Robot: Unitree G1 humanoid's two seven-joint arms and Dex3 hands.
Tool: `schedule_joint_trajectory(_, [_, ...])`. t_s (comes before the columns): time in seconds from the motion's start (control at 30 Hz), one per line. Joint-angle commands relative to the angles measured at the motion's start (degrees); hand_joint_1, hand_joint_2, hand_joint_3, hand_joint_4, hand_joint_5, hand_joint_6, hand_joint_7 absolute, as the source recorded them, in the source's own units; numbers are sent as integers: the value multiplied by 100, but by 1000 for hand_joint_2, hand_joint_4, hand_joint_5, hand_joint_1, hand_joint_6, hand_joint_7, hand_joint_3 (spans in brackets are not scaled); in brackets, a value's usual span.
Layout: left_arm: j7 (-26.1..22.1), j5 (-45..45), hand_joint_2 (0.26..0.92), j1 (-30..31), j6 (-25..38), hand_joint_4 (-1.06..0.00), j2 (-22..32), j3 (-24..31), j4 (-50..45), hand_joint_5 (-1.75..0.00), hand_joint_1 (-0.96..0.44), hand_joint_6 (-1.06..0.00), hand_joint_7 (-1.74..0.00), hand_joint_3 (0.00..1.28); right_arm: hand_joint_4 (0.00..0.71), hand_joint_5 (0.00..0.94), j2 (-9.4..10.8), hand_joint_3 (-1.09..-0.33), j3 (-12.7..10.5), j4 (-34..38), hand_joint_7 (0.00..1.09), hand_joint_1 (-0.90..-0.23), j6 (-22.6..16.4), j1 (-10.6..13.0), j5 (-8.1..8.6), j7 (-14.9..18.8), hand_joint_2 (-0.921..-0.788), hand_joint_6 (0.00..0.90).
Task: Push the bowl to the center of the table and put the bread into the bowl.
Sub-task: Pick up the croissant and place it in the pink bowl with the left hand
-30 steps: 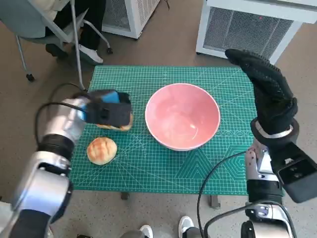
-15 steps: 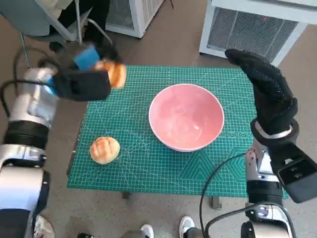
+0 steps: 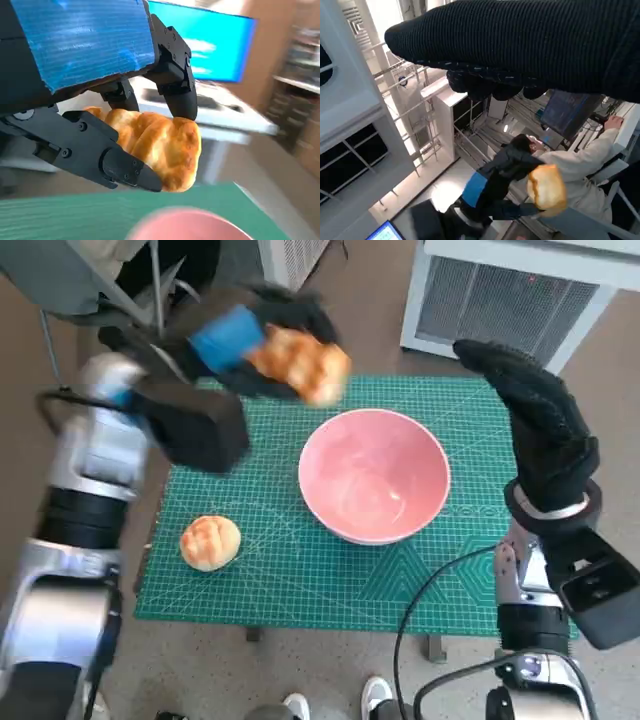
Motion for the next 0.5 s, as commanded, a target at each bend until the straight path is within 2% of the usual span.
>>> schedule_joint_trajectory(0.03, [76, 319, 921, 115, -86, -635, -288, -332, 183, -1119, 1, -613, -1279, 98, 297, 0, -2, -720, 30, 20, 168, -571, -3, 109, -93, -44, -921, 294])
schedule_joint_trajectory(0.3, [478, 948, 920, 37, -186, -672, -688, -810, 794, -1139, 1, -567, -1267, 101, 299, 1, -27, -719, 38, -69, 175, -568, 24, 184, -48, -48, -921, 290])
schedule_joint_trajectory(0.5, [640, 1100, 920, -29, -263, -650, -887, -945, 1270, -1153, 1, -574, -1271, 108, 300, 1, -48, -720, 27, -167, 179, -568, 99, 240, 2, -51, -921, 287])
